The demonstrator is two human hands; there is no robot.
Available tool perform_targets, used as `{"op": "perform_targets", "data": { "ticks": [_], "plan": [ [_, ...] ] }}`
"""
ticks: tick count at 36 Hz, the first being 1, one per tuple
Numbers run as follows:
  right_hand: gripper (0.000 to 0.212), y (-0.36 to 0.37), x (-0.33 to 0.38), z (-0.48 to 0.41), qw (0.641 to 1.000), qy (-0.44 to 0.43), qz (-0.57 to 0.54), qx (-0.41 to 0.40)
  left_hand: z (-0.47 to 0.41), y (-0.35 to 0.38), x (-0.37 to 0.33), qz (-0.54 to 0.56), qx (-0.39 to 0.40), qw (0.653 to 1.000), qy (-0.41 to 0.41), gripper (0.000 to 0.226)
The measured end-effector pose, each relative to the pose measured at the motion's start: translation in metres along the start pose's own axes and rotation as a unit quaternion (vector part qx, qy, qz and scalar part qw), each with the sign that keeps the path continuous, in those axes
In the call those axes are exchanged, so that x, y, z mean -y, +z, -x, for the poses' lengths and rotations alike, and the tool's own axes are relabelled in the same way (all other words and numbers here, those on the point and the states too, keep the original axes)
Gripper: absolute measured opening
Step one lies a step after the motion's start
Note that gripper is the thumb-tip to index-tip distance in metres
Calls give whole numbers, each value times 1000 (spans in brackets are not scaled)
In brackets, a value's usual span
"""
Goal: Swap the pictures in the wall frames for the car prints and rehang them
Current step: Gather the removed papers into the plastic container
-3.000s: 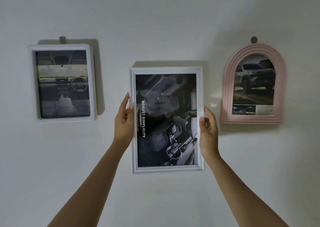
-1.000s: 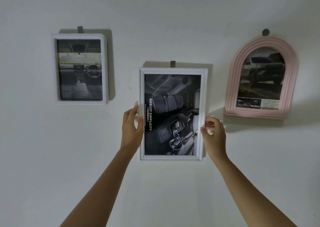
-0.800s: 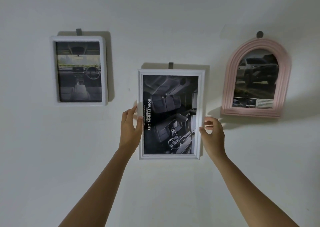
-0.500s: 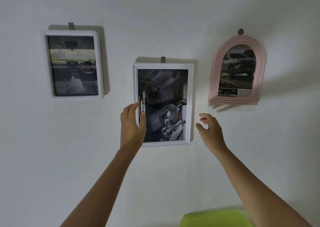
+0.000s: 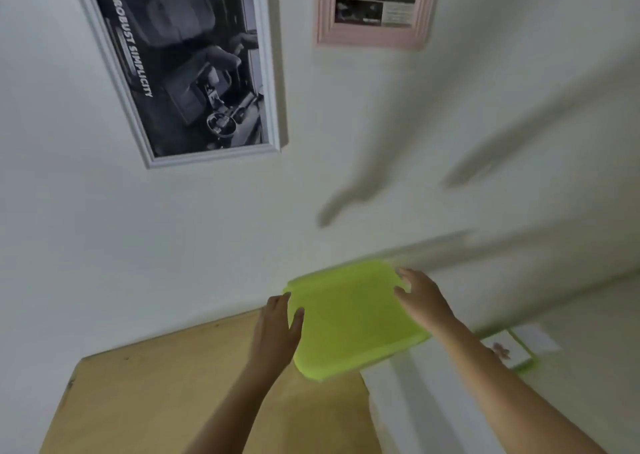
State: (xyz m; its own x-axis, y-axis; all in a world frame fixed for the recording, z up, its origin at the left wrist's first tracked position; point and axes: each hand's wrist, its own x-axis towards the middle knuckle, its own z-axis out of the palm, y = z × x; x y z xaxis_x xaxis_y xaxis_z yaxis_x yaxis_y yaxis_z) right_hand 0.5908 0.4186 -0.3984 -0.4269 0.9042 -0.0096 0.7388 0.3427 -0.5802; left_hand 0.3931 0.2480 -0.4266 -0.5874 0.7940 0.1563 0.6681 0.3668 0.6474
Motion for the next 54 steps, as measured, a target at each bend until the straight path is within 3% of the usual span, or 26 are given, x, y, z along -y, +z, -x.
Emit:
{"op": "perform_targets", "data": {
  "ticks": [4, 11, 20, 29, 35, 42, 49, 54],
  "plan": [
    [46, 20, -51, -8, 997, 52, 31, 52, 14, 57, 17, -26, 45, 995, -89, 55],
    [66, 57, -106, -31, 993, 58, 17, 104, 27, 117, 30, 16, 32, 979, -201, 68],
    [71, 81, -113, -35, 994, 80, -75, 26, 26, 136, 22, 89, -70, 963, -246, 62],
    [70, 72, -111, -43, 979, 116, -166, -19, 19, 125, 12, 147, -113, 952, -244, 60],
    [65, 69, -100, -33, 980, 96, -173, -34, 17, 114, 7, 171, -111, 950, -237, 59],
    [64, 69, -81, 2, 975, 96, -188, -71, 22, 83, 15, 183, -120, 960, -175, 60],
    [61, 98, -21, 64, 972, 66, -202, -99, 62, 19, 64, 184, -136, 962, -146, 60],
    [62, 150, 42, 106, 977, 26, -205, -46, 111, -41, 125, 176, -174, 951, -185, 59]
  ]
}}
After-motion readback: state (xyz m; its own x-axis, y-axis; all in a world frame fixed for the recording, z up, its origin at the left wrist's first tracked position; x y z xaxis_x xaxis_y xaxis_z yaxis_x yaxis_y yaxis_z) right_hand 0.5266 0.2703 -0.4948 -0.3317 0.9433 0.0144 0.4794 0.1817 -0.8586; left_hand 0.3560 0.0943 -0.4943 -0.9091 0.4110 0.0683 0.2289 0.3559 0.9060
